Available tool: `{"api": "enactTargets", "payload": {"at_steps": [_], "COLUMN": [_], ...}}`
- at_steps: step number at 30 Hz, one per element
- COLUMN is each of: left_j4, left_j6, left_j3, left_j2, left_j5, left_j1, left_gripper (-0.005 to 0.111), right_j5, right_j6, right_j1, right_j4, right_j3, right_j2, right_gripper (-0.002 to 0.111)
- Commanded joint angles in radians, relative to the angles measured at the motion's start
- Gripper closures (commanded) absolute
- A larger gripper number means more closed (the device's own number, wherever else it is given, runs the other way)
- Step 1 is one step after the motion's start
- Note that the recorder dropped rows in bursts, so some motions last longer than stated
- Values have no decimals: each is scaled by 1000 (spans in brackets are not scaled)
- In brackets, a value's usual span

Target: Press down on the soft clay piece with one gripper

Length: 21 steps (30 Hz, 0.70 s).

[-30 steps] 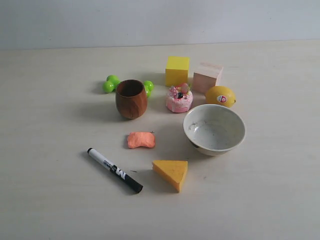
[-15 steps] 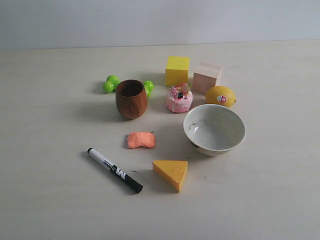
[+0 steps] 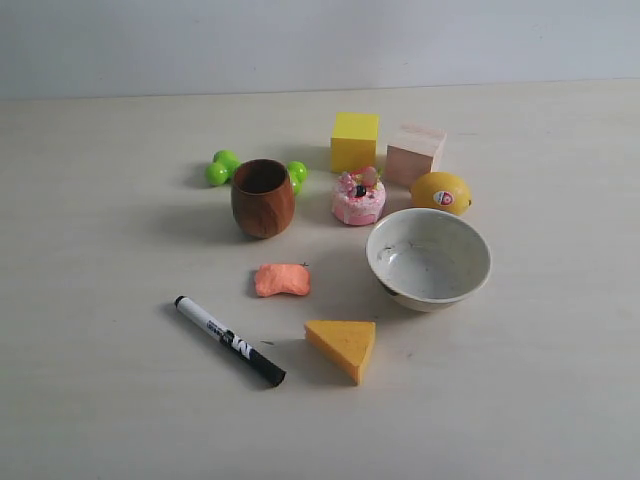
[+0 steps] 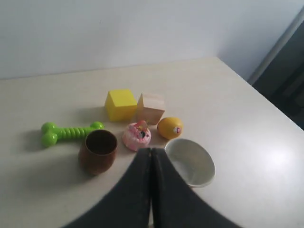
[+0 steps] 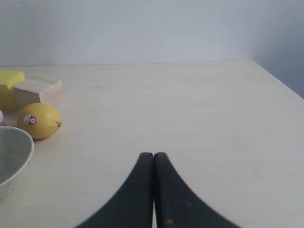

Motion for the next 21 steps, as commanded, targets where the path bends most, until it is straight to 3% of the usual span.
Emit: {"api": "enactTargets", "payload": {"at_steps": [1,9,11,12,14,16,21], "left_j4": [110,456,594,718,851,887,912], "left_j6": [-72,-404,-520,-637,-755,-804,-916], "left_j3": [-43,-172,-199,-230,-279,-352,-496], "left_j2": [104,323,385,451,550,656,879], "left_j5": [-41,-167,-173,-175,-159,-98,9], "left_j1": [-87,-377,-449,-527,-609,-652,-665], "left_gripper": [107,107,107,107,107,107,107], "right_j5": [-6,-6,-6,-6,-6,-6,-6], "right_j6": [-3,-3,-3,-3,-3,-3,-3], "right_j1": [-4,-4,-4,-4,-4,-4,-4], "right_j4": [-2,-2,-2,-2,-2,-2,-2], "right_j3": [4,4,4,4,4,4,4], "right_j2": [-7,-7,-7,-7,-7,-7,-7], "right_gripper": [108,108,108,108,108,108,108]}}
